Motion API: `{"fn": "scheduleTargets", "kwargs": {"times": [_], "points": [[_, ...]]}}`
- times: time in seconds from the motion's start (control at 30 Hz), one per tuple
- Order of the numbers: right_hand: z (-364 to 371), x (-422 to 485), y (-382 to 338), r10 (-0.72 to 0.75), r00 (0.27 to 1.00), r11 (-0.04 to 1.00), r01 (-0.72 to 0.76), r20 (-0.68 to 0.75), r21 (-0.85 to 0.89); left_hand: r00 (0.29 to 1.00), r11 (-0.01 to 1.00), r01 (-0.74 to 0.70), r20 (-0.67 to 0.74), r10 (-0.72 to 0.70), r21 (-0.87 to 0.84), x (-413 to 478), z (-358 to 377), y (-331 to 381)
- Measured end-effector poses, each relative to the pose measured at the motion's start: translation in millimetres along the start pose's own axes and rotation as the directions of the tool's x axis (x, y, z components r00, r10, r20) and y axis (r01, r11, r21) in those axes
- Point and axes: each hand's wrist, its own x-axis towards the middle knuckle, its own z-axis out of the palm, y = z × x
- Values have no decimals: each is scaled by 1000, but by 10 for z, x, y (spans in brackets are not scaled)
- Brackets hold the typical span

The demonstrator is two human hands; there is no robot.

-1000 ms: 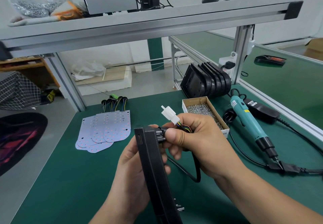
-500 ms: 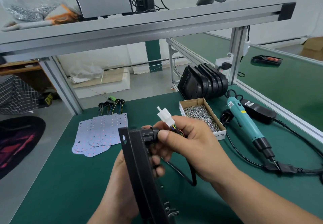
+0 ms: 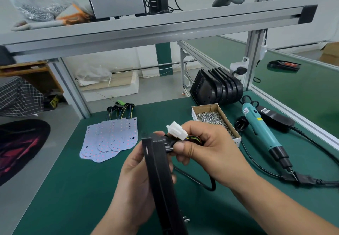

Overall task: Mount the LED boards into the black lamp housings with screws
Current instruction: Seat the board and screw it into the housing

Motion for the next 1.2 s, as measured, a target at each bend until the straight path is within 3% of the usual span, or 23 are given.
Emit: {"fn": "scheduleTargets", "kwargs": {"times": [0.17,0.33,0.43,0.63,0.83,1.0,1.2], "points": [[-99,29,-18,54,998,998,-53,27,-42,999,1000,-8,-41,8,-23,40,-5,-38],[-78,61,12,161,985,977,-149,-69,149,995,995,-96,-41,94,-42,82,-35,-14],[-57,51,11,214,972,957,-189,-98,218,978,983,-178,-104,181,36,110,-116,-9],[-135,19,-46,225,972,941,-234,65,243,891,848,-410,-53,451,336,98,-128,63],[-276,-23,-217,154,939,957,-219,307,191,802,733,-536,-17,596,418,74,-50,85],[-193,-25,-215,168,977,986,-168,134,-8,766,697,-562,-38,642,444,53,-9,52],[-141,-18,-192,131,989,990,-127,68,-54,787,726,-540,-51,615,425,50,-2,75]]}}
